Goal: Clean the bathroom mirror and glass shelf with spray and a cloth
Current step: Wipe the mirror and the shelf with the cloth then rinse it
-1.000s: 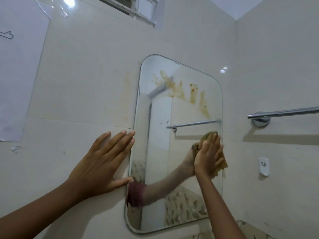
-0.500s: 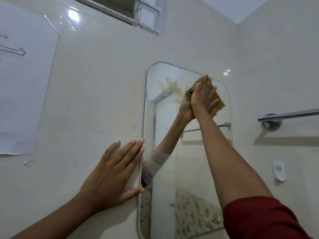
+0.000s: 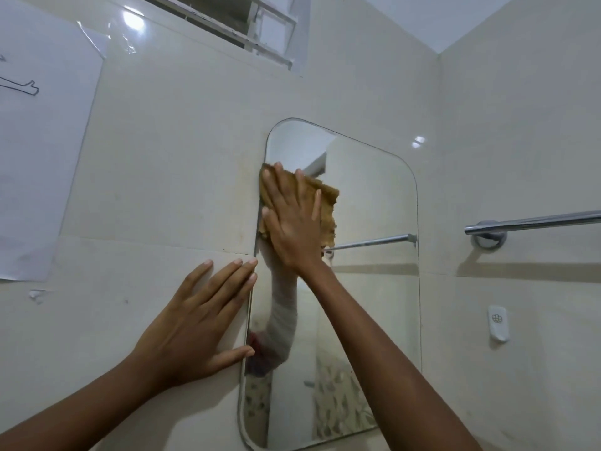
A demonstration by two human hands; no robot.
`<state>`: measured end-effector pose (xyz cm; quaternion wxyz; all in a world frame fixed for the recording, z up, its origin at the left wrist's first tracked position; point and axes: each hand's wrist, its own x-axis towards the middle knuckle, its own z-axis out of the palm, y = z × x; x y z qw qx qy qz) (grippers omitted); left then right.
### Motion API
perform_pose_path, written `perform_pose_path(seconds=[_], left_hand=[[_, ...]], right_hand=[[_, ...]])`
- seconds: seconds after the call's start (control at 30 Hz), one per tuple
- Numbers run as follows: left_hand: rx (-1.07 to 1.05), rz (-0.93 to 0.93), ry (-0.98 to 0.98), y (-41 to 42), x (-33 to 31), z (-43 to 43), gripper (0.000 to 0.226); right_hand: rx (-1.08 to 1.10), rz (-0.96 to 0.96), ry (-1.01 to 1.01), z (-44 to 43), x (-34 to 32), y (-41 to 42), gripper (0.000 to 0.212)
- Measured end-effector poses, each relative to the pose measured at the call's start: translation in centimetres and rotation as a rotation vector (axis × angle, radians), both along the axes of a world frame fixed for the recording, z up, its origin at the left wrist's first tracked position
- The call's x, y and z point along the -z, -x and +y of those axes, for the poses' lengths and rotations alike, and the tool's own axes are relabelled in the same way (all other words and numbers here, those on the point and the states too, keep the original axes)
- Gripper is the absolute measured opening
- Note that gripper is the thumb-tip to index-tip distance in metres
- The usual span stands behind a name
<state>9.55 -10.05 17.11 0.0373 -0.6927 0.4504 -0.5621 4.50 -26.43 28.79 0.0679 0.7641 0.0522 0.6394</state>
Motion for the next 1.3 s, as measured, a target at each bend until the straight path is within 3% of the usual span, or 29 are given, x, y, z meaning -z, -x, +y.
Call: perform_pose_path(seconds=[0.17, 0.37, 0.5, 0.6, 0.73, 0.97, 1.17, 1.3], left_hand=[[-0.011, -0.006, 0.0, 0.0, 0.0, 0.0, 0.093], [-0.007, -0.017, 0.004, 0.0, 0.1, 0.0, 0.093], [0.008, -0.024, 0.007, -0.2, 0.2, 0.0, 0.091], [0.007, -0.024, 0.009, -0.2, 0.3, -0.2, 0.089], [0.002, -0.02, 0.008, -0.2, 0.3, -0.2, 0.088], [-0.009, -0.015, 0.0, -0.1, 0.3, -0.2, 0.09], [-0.021, -0.01, -0.006, -0.1, 0.2, -0.1, 0.09], [-0.028, -0.005, -0.012, -0.2, 0.2, -0.1, 0.091]], right_hand=[[0.033, 0.035, 0.104, -4.8, 5.7, 1.1, 0.057], [0.219, -0.241, -0.551, -13.3, 5.4, 3.0, 0.055], [0.022, -0.296, -0.955, -15.0, -1.6, 4.5, 0.049], [-0.137, -0.331, -1.047, -14.7, -6.1, 4.5, 0.05], [-0.201, -0.28, -0.897, -12.2, -8.9, 3.6, 0.051], [-0.088, -0.127, -0.465, -2.9, -9.0, 0.9, 0.052], [-0.087, -0.02, -0.081, 2.4, -2.8, -0.7, 0.051], [-0.039, 0.007, 0.003, 0.8, 3.2, 0.0, 0.054]])
